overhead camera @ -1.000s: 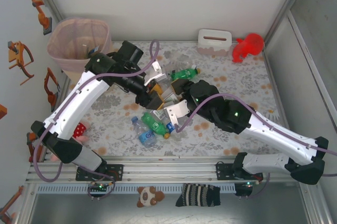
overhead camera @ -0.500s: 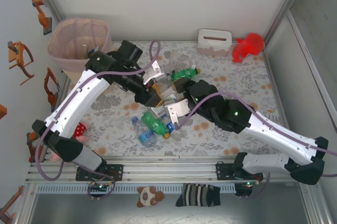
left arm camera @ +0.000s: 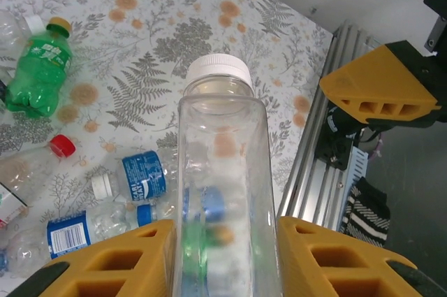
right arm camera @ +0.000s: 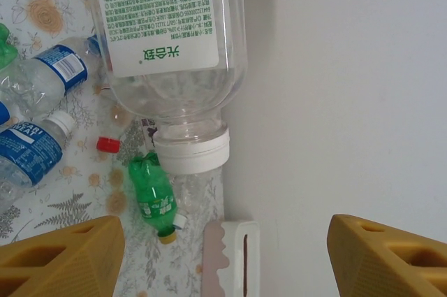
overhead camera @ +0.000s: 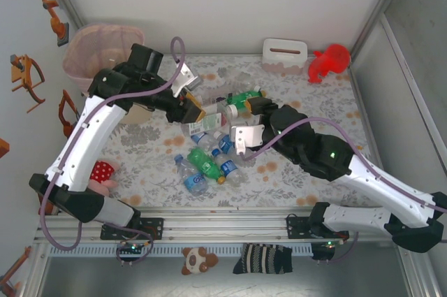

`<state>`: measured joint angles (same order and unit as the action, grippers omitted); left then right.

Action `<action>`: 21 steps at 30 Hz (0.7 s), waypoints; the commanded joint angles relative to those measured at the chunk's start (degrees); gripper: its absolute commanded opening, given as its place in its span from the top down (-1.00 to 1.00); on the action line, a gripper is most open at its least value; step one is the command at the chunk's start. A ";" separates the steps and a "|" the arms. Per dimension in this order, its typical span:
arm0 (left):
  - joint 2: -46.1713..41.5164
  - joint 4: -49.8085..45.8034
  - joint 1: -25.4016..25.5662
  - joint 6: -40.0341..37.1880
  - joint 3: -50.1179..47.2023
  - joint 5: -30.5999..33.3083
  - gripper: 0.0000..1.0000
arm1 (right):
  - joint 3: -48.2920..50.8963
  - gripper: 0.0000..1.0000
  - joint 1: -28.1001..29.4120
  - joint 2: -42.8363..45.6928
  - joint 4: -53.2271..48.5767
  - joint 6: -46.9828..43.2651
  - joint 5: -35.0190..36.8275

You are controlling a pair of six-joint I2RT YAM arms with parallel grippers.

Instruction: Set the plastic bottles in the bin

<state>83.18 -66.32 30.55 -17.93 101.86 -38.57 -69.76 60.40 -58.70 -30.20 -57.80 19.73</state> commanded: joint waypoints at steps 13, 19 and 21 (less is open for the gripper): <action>-2.70 14.04 -11.14 11.32 3.47 10.50 0.38 | -0.56 -0.50 -0.11 1.08 1.72 5.64 3.48; -3.28 24.31 -22.89 19.97 4.31 16.94 0.38 | -0.47 -0.50 -0.17 0.99 2.07 5.68 3.21; -2.58 27.33 -26.59 22.75 4.44 18.42 0.39 | -0.38 -0.50 -0.12 1.10 2.16 5.68 3.13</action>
<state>81.73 -46.57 7.62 -1.34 104.38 -23.86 -69.78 60.40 -58.67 -29.91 -53.69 22.15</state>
